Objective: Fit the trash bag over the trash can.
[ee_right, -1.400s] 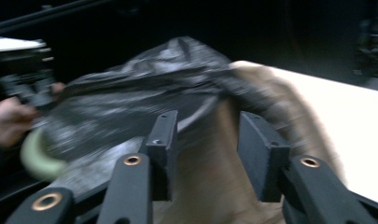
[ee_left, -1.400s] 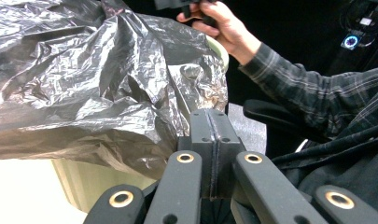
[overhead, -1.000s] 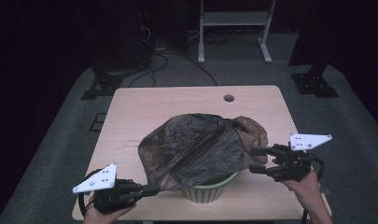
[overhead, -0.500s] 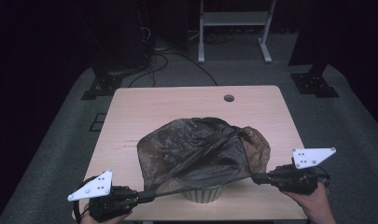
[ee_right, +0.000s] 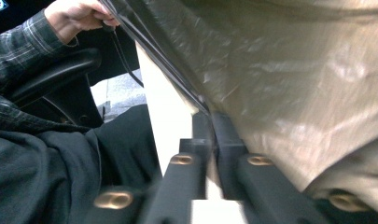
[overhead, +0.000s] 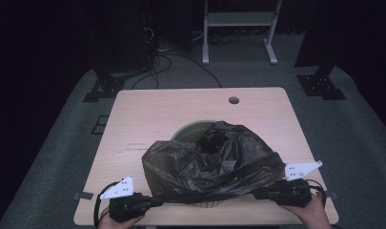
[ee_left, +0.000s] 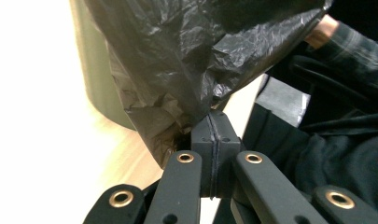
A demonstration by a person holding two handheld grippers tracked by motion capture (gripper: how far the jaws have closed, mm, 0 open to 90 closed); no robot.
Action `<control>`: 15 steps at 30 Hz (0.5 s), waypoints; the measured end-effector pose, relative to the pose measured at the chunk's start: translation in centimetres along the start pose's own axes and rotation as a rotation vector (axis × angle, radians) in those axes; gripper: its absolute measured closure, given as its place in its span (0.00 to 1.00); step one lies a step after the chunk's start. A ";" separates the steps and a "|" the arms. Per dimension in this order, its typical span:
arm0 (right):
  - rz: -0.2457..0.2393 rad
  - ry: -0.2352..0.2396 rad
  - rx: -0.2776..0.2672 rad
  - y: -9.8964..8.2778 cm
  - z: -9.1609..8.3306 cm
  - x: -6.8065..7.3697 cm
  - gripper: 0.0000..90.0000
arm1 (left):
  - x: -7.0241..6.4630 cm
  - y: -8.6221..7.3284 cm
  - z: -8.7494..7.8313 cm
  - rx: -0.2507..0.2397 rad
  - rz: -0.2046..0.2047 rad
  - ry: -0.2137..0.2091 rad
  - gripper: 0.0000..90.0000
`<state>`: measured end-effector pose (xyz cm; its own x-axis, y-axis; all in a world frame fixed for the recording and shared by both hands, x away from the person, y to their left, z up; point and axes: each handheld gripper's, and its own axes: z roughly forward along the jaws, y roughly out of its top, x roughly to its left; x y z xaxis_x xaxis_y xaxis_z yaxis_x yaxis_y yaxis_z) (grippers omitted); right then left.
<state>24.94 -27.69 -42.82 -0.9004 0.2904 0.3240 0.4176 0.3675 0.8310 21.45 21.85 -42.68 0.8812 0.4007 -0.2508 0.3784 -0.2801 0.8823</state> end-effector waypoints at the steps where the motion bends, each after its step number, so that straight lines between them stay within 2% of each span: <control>1: -0.010 0.015 -0.010 0.1 -0.2 0.2 0.80 | -0.2 0.1 -0.4 -0.022 0.007 -0.006 0.86; 3: -0.026 0.035 -0.030 0.4 -0.9 1.1 0.76 | -1.0 0.6 -1.3 -0.051 0.030 -0.007 0.80; 7: -0.063 0.069 -0.087 0.8 -2.8 2.8 0.72 | -2.9 2.1 -3.6 -0.098 0.096 -0.016 0.74; 11: -0.091 0.102 -0.135 1.3 -4.6 4.5 0.71 | -4.1 3.3 -5.2 -0.126 0.140 0.016 0.68; 14: -0.131 0.095 -0.185 2.1 -5.7 5.5 0.66 | -4.3 3.7 -5.8 -0.139 0.152 0.060 0.62; 15: -0.150 0.080 -0.205 2.5 -6.2 5.9 0.64 | -4.4 3.7 -5.9 -0.142 0.154 0.063 0.61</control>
<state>19.90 -30.49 -36.03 -0.9604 0.1728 0.2185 0.2529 0.2122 0.9439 17.30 24.23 -35.94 0.9045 0.4176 -0.0869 0.1927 -0.2184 0.9566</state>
